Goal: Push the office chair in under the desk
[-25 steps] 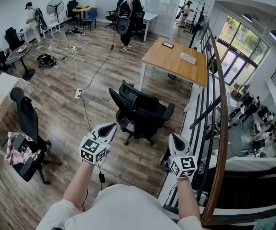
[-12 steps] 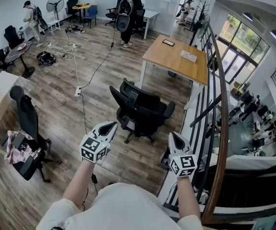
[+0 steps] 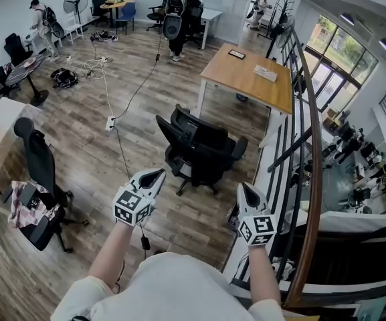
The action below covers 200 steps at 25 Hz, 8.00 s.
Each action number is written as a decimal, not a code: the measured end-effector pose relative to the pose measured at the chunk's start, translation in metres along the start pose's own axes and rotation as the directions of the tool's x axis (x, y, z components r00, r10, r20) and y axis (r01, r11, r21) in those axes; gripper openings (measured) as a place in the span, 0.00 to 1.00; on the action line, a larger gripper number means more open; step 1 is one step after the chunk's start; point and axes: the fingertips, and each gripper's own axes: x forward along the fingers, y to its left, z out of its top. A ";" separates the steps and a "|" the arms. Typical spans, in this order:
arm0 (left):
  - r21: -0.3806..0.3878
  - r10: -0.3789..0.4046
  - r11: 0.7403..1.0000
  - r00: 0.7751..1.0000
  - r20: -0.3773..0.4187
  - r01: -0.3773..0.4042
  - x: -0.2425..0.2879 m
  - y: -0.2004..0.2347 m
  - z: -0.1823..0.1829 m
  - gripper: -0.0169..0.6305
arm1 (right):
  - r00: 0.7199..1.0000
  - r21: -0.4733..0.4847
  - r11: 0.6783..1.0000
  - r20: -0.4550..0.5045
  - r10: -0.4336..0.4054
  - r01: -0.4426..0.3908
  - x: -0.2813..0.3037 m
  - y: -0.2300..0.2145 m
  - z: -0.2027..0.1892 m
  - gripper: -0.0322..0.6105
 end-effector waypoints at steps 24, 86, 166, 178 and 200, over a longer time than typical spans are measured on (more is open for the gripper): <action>-0.040 -0.057 0.998 0.996 -0.062 0.054 -0.024 0.043 -0.030 0.26 | 0.998 0.034 0.998 -0.049 -0.047 0.048 0.017 0.049 -0.014 0.23; 0.004 -0.116 0.992 0.942 -0.315 0.123 0.247 0.229 -0.096 0.27 | 0.865 0.076 0.960 -0.418 0.277 -0.270 0.318 -0.050 -0.135 0.23; 0.501 -0.108 0.102 0.510 -0.853 0.859 0.417 0.283 -0.254 0.19 | 0.470 -0.352 0.796 -0.877 -0.098 -0.492 0.398 -0.114 -0.272 0.26; 0.487 -0.099 0.115 0.497 -0.862 0.866 0.490 0.281 -0.245 0.20 | 0.472 -0.344 0.790 -0.878 -0.080 -0.508 0.429 -0.182 -0.273 0.26; 0.476 -0.020 0.182 0.487 -0.873 0.861 0.655 0.264 -0.229 0.19 | 0.533 -0.414 0.736 -0.842 -0.085 -0.536 0.496 -0.345 -0.271 0.26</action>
